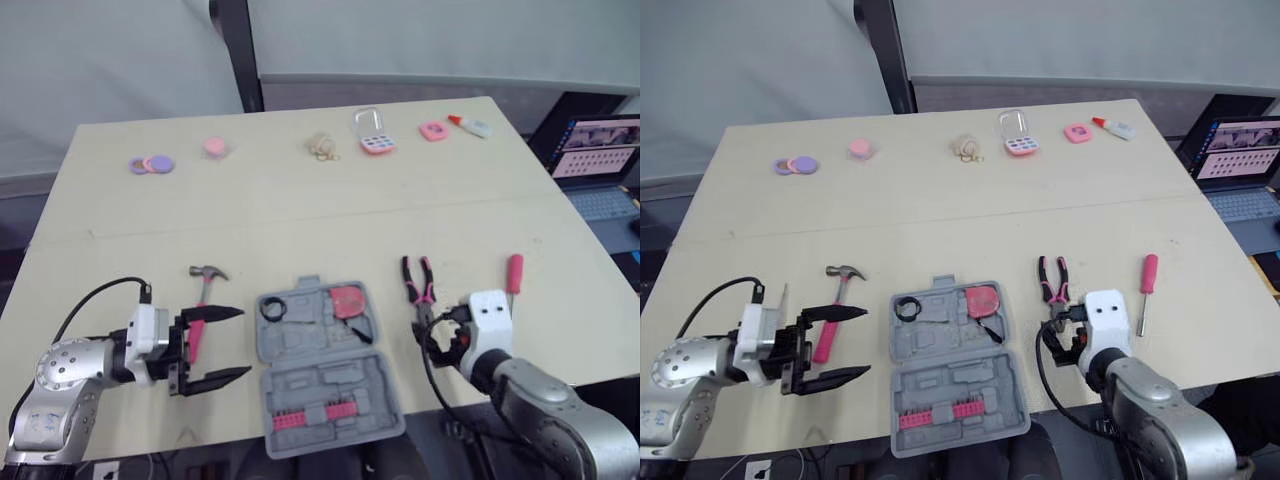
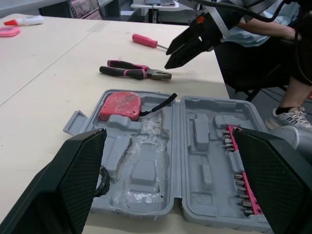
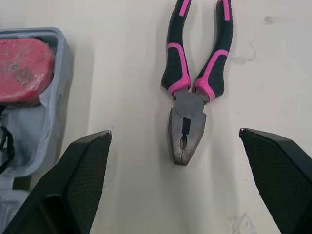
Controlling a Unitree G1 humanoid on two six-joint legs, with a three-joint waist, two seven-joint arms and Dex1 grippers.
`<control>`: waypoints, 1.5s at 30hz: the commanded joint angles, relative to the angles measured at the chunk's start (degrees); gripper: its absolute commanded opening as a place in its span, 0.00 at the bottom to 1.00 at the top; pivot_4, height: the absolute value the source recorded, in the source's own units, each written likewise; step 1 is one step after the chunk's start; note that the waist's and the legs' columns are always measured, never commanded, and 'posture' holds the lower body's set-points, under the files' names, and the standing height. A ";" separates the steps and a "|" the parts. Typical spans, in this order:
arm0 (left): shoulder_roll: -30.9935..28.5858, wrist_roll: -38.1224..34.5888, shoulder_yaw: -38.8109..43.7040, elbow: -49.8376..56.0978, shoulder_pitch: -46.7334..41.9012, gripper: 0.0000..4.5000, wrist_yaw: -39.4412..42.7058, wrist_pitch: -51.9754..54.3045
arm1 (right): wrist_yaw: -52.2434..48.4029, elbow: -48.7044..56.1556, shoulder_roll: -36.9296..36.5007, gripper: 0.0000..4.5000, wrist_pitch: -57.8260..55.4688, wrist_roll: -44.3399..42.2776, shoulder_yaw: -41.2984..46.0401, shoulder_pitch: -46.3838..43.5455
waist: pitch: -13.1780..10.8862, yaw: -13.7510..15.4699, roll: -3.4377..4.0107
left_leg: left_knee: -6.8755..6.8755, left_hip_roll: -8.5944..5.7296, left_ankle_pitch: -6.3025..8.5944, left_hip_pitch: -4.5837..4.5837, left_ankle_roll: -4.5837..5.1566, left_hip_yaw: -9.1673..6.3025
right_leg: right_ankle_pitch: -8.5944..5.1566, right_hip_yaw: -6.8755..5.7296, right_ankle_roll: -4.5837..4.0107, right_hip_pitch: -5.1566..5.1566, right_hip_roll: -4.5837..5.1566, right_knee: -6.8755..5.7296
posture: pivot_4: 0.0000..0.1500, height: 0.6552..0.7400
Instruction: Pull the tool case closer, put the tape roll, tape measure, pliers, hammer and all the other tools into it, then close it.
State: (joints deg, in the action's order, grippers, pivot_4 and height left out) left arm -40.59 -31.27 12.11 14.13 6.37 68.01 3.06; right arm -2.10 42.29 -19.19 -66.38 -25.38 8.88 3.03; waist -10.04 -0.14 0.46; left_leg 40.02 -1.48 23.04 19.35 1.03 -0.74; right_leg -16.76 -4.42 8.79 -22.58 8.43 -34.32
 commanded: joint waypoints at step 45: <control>-2.19 1.36 1.95 10.55 3.50 1.00 -7.62 5.78 | 0.81 -16.50 8.00 0.99 2.39 10.01 -2.14 -9.52 | -0.06 -0.11 0.11 | -0.02 0.01 0.01 0.00 -0.02 -0.01 | -0.01 0.00 -0.01 -0.03 0.00 -0.06 | 1.00 1.00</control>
State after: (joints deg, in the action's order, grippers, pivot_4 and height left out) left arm -42.16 -29.81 12.93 22.52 9.73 60.60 9.57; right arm -1.76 25.51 -11.56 -63.66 -15.73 6.52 -6.89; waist -10.10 -0.24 0.57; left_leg 40.00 -1.47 23.05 19.35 1.01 -0.75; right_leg -16.76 -4.42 8.77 -22.61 8.42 -34.38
